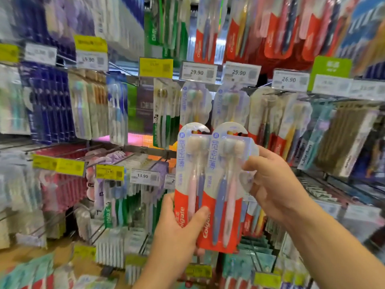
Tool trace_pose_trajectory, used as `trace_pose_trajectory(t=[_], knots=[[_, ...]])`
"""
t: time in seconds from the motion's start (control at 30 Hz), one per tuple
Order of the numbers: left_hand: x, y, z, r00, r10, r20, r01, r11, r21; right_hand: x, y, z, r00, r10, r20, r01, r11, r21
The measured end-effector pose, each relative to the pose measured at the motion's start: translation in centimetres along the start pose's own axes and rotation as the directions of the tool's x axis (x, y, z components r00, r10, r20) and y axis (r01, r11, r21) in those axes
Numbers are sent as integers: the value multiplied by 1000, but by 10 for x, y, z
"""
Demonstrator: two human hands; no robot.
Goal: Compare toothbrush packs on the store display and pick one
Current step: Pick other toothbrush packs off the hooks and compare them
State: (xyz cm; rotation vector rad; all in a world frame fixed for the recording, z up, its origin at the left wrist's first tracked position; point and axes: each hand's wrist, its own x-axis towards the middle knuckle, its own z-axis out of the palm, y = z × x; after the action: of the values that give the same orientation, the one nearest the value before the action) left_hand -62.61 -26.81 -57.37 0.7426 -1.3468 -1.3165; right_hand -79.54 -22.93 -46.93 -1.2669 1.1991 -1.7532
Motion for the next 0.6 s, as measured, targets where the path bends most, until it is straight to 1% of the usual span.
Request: trace_pose_trajectory(t=[0.07, 0.2, 0.4, 0.6], knots=[[-2, -2, -2, 1000, 15, -9, -15, 1000, -7, -4, 1, 2, 1000, 0, -8, 0, 1000, -2], [-5, -7, -6, 1000, 14, 18, -14, 1000, 4, -12, 2, 6, 1000, 10, -15, -10, 1000, 3], [-8, 0, -11, 999, 0, 54, -1, 1000, 20, -22, -2, 13, 999, -44, -26, 40, 989, -140], [-1, 14, -12, 997, 11, 80, -12, 1000, 7, -17, -12, 20, 992, -101, -76, 84, 975, -207]])
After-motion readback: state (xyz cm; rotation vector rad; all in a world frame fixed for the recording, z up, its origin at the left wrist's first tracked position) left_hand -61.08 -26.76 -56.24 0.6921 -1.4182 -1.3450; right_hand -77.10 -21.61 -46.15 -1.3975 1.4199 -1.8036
